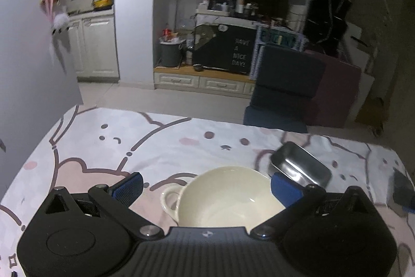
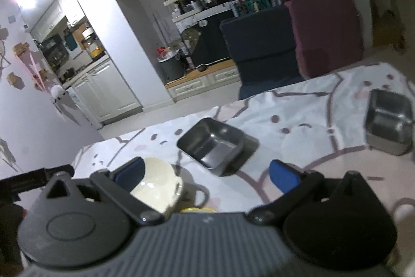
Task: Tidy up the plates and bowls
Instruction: 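Move both tools to the rim of the cream two-handled bowl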
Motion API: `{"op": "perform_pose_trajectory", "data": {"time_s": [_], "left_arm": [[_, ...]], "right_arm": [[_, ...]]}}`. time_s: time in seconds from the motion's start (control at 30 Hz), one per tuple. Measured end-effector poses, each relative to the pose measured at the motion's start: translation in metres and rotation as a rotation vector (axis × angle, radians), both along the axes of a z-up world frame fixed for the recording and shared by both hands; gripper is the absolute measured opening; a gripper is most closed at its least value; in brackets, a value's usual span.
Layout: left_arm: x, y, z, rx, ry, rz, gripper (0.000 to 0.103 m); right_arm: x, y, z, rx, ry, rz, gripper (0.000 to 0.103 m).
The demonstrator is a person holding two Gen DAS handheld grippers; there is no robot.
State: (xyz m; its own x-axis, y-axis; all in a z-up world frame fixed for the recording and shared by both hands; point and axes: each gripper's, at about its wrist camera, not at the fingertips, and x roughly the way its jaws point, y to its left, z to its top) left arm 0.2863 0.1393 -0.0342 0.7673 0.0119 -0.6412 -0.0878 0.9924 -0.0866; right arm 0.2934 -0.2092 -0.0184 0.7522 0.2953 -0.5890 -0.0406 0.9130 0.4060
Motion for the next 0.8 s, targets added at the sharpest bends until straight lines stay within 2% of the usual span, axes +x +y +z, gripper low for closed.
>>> {"op": "perform_pose_trajectory", "data": {"time_s": [0.1, 0.2, 0.27, 0.4, 0.47, 0.53, 0.6, 0.63, 0.7, 0.8], "left_arm": [[0.016, 0.013, -0.011, -0.013, 0.036, 0.020, 0.103], [0.030, 0.022, -0.022, -0.023, 0.053, 0.038, 0.103], [0.037, 0.025, -0.028, -0.026, 0.052, 0.027, 0.103], [0.047, 0.032, -0.043, -0.038, 0.040, 0.012, 0.103], [0.052, 0.035, -0.050, -0.046, 0.045, -0.009, 0.103], [0.054, 0.037, -0.056, -0.061, 0.050, -0.023, 0.103], [0.057, 0.040, -0.062, -0.079, 0.061, -0.027, 0.103], [0.058, 0.041, -0.064, -0.088, 0.067, -0.029, 0.103], [0.059, 0.047, -0.067, -0.124, 0.078, -0.026, 0.103], [0.061, 0.058, -0.075, -0.185, 0.108, 0.001, 0.098]], "right_arm": [[0.014, 0.005, -0.010, 0.032, 0.014, 0.021, 0.103], [0.033, 0.009, -0.022, 0.112, 0.061, 0.032, 0.103], [0.041, 0.013, -0.029, 0.146, 0.086, 0.028, 0.103], [0.053, 0.024, -0.045, 0.153, 0.133, 0.068, 0.103], [0.059, 0.026, -0.058, 0.200, 0.180, 0.075, 0.103], [0.063, 0.028, -0.068, 0.240, 0.221, 0.075, 0.098], [0.068, 0.034, -0.075, 0.271, 0.253, 0.101, 0.080], [0.070, 0.037, -0.078, 0.279, 0.267, 0.116, 0.077], [0.073, 0.043, -0.084, 0.284, 0.283, 0.146, 0.063], [0.075, 0.053, -0.089, 0.278, 0.296, 0.164, 0.054]]}}
